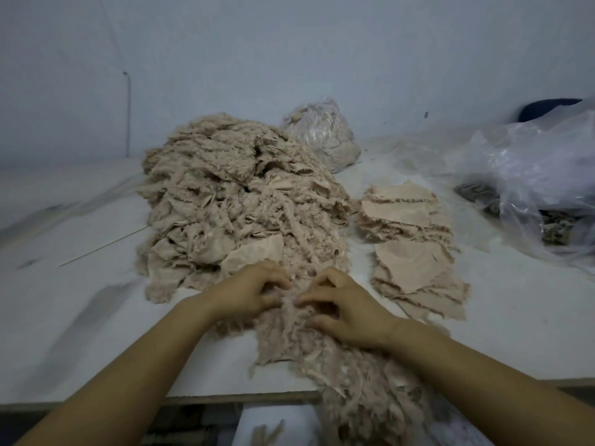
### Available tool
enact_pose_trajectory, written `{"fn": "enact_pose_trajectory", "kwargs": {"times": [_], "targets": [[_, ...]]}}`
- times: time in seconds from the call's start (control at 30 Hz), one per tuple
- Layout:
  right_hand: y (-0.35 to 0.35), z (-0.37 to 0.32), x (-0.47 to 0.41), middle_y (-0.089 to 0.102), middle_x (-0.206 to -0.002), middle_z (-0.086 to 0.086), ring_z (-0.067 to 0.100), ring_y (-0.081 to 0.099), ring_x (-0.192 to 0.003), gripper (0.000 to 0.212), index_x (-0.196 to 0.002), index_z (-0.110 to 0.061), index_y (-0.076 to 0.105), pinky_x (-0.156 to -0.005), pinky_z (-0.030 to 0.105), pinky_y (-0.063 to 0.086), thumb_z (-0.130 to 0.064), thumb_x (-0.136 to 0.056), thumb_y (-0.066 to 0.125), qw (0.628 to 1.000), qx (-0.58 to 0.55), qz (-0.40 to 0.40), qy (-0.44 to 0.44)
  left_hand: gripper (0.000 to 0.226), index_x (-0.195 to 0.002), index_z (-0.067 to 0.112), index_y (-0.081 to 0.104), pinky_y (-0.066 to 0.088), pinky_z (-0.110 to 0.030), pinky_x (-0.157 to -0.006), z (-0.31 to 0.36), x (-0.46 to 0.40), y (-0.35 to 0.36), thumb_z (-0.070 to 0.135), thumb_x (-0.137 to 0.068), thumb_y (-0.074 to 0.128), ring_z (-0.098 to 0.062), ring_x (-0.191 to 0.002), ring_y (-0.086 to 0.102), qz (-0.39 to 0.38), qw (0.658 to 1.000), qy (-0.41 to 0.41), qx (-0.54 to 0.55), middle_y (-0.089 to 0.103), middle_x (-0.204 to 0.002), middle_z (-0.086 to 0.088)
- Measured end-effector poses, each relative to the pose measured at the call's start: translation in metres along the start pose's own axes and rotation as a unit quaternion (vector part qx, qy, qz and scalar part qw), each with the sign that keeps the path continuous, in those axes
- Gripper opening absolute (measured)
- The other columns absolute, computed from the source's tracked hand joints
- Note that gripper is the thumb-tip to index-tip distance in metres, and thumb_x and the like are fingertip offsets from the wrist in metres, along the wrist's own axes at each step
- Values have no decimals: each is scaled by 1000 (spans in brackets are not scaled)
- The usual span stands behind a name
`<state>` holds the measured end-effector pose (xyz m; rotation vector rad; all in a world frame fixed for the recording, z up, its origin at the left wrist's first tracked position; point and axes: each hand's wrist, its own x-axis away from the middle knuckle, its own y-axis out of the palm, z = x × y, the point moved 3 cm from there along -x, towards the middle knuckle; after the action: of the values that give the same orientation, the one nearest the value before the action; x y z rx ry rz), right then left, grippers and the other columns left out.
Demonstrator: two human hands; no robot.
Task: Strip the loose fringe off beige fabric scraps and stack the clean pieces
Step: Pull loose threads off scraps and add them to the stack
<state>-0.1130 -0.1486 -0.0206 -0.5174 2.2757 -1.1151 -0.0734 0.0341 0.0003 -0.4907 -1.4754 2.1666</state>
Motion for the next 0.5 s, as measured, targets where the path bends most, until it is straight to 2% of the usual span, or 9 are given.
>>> {"fn": "enact_pose_trajectory", "kwargs": {"times": [0.1,0.13,0.2,0.27,0.3,0.37,0.4,0.47,0.5], "targets": [[0,-2,-11,54,-96,-4,11,53,-94,10,-96,-20,71,-85,20,41,-16,-88,66,993,-76,75,40,10,-90,19,72,44,-21,-88,-7,-1,-2,12,-87,66,-10,-97,60,64,994,-12,85,65,-103,3],[-2,2,-14,57,-90,-4,13,54,-88,10,-89,-18,68,-81,22,41,-10,-89,63,983,-122,113,82,15,-81,25,69,46,-20,-81,-8,-1,-5,12,-88,64,-7,-88,61,95,987,-29,122,66,-92,7],[-7,12,-15,58,-76,-1,17,54,-77,22,-74,-17,58,-73,30,41,0,-88,57,932,-258,173,186,25,-71,24,62,44,-21,-67,-12,-1,-11,13,-93,58,-9,-73,58,161,961,-80,211,63,-73,7],[-8,23,-11,53,-65,3,18,50,-66,29,-65,-14,50,-63,29,39,4,-87,52,875,-366,196,248,28,-71,12,57,42,-27,-64,-14,-4,-14,11,-98,48,-25,-72,56,204,916,-109,327,61,-69,-13],[-8,26,-9,48,-60,2,16,45,-59,29,-63,-12,47,-57,26,37,4,-87,51,860,-394,193,263,29,-72,9,56,41,-30,-63,-12,-5,-14,12,-99,46,-28,-71,56,210,905,-114,353,61,-70,-18],[-7,28,-8,43,-52,-4,10,39,-49,31,-62,-13,43,-47,20,35,3,-87,50,837,-436,194,268,19,-79,17,61,43,-29,-64,-5,-7,-10,25,-95,55,-19,-72,60,187,921,-101,327,65,-78,-2],[-8,29,-8,43,-51,-5,9,39,-48,31,-61,-14,44,-46,19,35,3,-86,51,828,-449,206,267,14,-86,25,62,46,-23,-70,2,-8,-6,38,-88,62,-9,-80,61,156,936,-84,303,64,-89,8],[-11,28,-12,45,-53,-3,12,41,-51,30,-62,-15,47,-50,23,36,2,-85,54,829,-433,240,260,53,-108,35,55,38,-6,-88,22,-9,3,64,-66,68,11,-106,48,129,970,-33,203,49,-116,21],[-14,26,-13,45,-55,-1,14,41,-54,29,-63,-16,47,-53,27,36,0,-85,57,840,-407,257,251,72,-119,33,50,31,-4,-96,31,-9,8,71,-59,67,13,-116,39,160,977,-9,142,40,-125,21]]}}
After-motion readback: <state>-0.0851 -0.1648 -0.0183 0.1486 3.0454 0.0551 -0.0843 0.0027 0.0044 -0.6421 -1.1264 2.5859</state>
